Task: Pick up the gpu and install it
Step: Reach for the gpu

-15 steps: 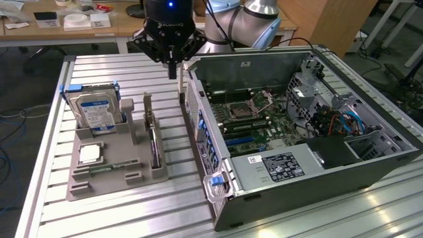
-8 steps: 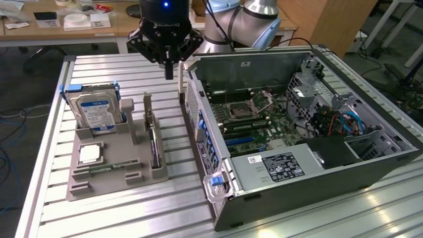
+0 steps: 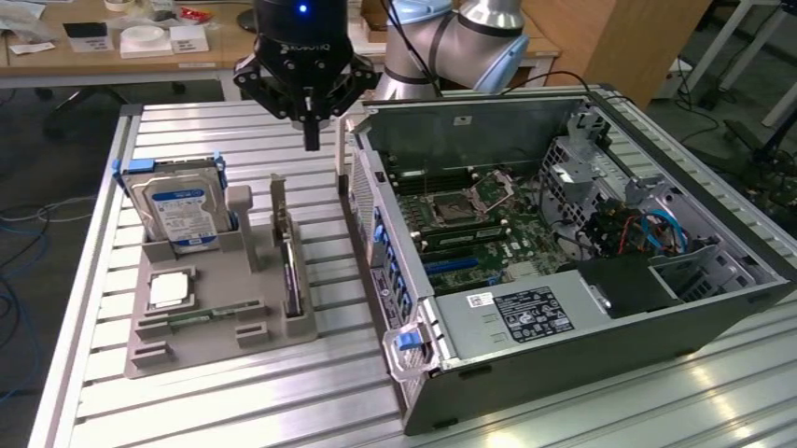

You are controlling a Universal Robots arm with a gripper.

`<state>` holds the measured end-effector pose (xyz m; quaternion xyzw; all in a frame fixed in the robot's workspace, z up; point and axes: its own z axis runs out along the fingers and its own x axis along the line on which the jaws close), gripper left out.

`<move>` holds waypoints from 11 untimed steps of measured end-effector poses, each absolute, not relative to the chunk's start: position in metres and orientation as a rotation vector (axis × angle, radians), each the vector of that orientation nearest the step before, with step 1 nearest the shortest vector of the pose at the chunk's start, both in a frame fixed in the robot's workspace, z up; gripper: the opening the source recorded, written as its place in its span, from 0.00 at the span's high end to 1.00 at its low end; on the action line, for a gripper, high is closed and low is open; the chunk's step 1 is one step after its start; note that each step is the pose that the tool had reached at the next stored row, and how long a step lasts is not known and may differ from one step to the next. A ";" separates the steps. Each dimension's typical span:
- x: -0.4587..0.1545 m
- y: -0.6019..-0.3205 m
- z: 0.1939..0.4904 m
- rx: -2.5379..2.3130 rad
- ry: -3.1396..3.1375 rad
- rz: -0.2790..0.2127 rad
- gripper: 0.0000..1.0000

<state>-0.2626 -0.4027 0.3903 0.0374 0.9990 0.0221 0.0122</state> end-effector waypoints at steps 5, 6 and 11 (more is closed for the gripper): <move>-0.267 -0.403 0.390 0.117 3.114 0.069 0.89; -0.268 -0.403 0.390 0.117 3.114 0.069 0.89; -0.273 -0.403 0.390 0.117 3.114 0.069 0.89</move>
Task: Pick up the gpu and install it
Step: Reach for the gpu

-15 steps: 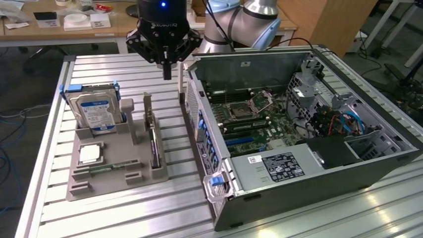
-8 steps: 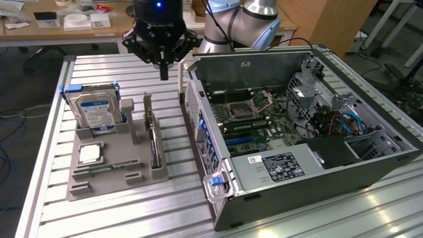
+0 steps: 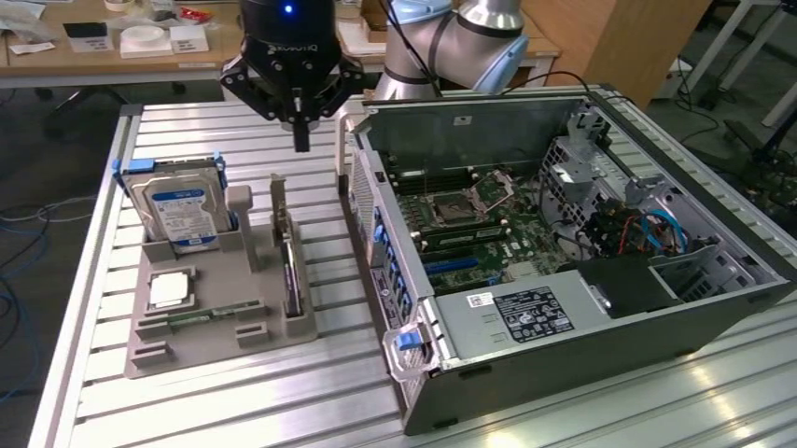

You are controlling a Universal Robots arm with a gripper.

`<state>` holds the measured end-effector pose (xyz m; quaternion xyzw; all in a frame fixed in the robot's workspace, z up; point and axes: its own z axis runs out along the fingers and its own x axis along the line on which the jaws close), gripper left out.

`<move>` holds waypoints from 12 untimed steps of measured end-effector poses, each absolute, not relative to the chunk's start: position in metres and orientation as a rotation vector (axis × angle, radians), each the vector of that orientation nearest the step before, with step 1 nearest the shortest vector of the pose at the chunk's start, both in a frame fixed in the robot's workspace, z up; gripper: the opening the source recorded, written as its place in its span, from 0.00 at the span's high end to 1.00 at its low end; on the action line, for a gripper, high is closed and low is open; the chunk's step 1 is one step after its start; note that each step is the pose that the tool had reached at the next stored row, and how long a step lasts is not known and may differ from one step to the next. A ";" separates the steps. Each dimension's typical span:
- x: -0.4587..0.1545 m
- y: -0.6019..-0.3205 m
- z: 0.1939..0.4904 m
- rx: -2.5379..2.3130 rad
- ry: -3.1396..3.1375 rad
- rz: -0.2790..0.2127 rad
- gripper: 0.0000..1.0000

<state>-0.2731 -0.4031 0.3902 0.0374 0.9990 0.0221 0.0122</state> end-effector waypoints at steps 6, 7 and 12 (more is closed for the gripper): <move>-0.279 -0.403 0.390 0.117 3.114 0.069 0.89; -0.280 -0.403 0.390 0.117 3.114 0.069 0.89; -0.285 -0.403 0.390 0.117 3.114 0.069 0.89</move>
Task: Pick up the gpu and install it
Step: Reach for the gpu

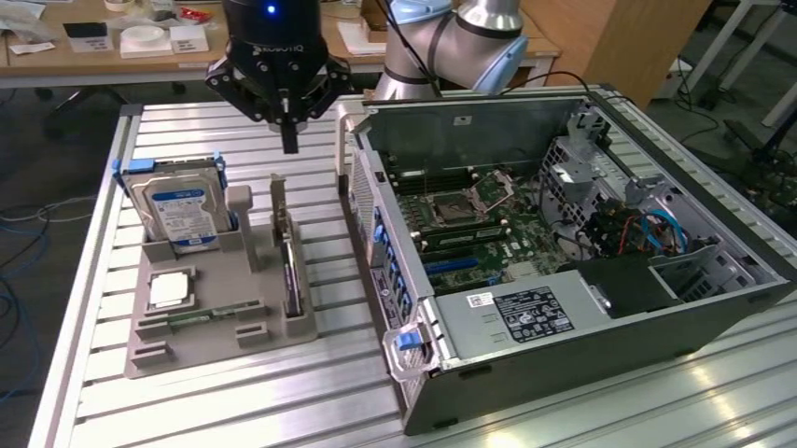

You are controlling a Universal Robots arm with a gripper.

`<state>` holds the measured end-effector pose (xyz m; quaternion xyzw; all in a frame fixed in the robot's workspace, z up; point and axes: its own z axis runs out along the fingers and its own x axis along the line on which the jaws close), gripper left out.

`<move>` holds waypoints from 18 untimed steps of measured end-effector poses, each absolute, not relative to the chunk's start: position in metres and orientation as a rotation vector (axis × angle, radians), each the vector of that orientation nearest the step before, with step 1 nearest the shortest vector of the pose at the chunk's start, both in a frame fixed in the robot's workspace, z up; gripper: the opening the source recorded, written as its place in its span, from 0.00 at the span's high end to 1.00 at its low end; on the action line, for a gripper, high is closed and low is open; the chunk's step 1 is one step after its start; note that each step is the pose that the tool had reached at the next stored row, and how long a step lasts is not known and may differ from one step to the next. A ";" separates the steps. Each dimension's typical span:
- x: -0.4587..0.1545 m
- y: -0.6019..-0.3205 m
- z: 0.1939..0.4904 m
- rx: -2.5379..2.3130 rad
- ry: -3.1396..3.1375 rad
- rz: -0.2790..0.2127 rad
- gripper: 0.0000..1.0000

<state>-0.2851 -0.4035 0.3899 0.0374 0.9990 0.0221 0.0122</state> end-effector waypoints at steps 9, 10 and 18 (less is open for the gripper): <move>-0.294 -0.404 0.390 0.117 3.114 0.069 0.89; -0.295 -0.404 0.390 0.117 3.114 0.069 0.89; -0.303 -0.404 0.390 0.117 3.114 0.069 0.89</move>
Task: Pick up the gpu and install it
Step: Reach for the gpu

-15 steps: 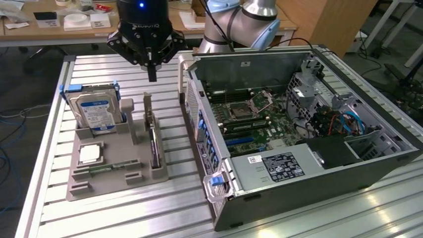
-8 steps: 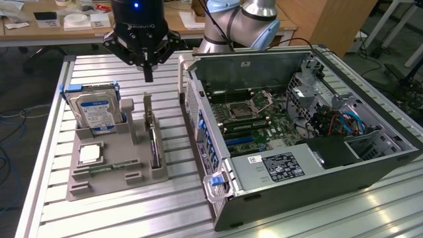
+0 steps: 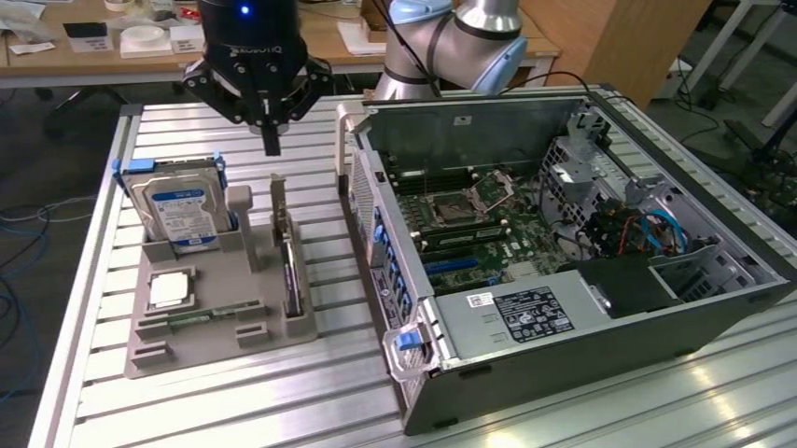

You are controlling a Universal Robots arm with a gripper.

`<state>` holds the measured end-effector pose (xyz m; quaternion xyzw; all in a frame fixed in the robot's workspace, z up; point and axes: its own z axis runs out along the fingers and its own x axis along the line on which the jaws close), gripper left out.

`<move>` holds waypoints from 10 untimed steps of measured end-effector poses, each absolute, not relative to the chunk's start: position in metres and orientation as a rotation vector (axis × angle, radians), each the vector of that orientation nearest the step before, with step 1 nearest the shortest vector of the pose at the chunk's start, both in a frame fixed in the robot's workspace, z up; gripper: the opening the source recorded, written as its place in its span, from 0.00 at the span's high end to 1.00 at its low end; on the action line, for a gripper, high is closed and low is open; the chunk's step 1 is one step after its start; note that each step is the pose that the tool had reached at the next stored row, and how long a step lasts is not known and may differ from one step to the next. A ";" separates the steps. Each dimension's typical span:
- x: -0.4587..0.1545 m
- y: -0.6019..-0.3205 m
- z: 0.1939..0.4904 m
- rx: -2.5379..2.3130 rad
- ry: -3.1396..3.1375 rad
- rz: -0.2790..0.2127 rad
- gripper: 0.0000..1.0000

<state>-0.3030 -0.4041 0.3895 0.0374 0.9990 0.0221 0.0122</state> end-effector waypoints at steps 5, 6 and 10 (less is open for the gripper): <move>-0.308 -0.404 0.389 0.117 3.114 0.069 0.89; -0.309 -0.404 0.389 0.117 3.114 0.069 0.89; -0.314 -0.404 0.389 0.117 3.114 0.069 0.89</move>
